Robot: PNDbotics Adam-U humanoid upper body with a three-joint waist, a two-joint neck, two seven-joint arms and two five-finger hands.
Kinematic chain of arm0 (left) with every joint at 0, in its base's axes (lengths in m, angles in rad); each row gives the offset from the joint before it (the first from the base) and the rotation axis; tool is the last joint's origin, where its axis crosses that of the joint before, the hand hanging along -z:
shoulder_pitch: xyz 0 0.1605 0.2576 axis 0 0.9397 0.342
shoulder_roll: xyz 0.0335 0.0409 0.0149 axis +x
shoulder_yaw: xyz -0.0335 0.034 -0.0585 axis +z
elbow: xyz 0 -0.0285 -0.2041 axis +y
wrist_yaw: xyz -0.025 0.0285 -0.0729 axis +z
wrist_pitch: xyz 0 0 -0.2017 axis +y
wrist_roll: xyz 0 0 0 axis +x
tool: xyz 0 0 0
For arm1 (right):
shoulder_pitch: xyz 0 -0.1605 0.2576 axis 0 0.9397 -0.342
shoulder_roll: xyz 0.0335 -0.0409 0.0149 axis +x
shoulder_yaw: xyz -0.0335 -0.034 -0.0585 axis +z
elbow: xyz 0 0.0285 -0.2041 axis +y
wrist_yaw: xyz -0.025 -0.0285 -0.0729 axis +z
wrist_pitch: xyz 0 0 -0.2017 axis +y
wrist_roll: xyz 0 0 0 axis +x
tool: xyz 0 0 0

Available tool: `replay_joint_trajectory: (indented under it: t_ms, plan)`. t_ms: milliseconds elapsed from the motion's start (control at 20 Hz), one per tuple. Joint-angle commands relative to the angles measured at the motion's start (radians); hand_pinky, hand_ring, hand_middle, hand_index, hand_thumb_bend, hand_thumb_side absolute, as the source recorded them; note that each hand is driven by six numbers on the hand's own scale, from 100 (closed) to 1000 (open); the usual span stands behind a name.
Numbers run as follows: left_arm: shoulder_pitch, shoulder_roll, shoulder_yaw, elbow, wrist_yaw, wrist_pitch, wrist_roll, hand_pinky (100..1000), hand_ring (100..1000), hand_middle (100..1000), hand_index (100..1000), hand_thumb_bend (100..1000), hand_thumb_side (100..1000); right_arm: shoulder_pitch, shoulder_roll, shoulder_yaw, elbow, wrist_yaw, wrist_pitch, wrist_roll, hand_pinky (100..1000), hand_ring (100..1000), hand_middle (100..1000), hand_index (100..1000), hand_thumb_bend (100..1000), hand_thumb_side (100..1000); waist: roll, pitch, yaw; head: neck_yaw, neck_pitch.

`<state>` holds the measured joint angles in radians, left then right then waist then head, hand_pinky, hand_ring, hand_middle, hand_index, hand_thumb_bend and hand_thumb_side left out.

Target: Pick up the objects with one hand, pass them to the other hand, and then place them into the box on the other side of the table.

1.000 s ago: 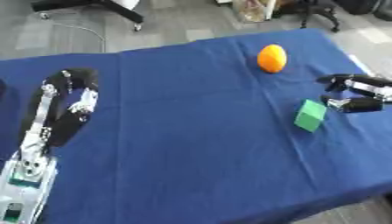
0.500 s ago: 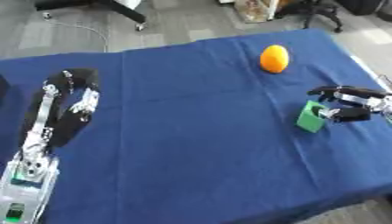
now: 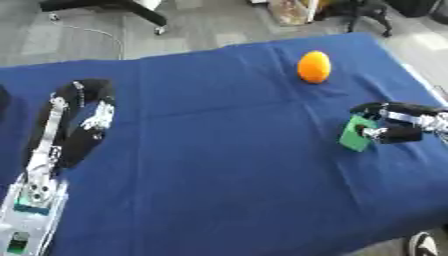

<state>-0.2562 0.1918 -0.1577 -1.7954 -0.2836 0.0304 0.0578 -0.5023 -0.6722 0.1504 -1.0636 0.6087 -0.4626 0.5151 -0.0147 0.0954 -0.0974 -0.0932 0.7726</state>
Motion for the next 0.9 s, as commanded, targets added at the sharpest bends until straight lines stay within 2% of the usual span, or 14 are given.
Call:
replay_joint_trajectory:
  t_ms: [50,750,900]
  plan:
    - [-0.015,0.003,0.000,-0.013,-0.003,-0.004,-0.001,827,695,561,725,177,647,-0.002,-0.024,0.003,-0.013,0.008,-0.011,0.006,869,884,958,1000,100,924,-0.015,0.009,0.000,0.004,-0.003]
    - [-0.015,0.004,0.000,-0.014,-0.003,-0.007,-0.006,826,700,565,725,153,658,0.049,-0.060,0.020,-0.101,-0.014,-0.050,0.039,875,889,953,1000,100,970,-0.019,0.009,-0.002,0.003,-0.003]
    - [-0.014,0.005,0.001,-0.013,-0.001,-0.008,-0.007,826,700,565,724,152,661,0.059,-0.061,0.020,-0.116,-0.004,-0.060,0.038,868,855,883,991,100,814,-0.019,0.009,-0.003,0.002,-0.003]
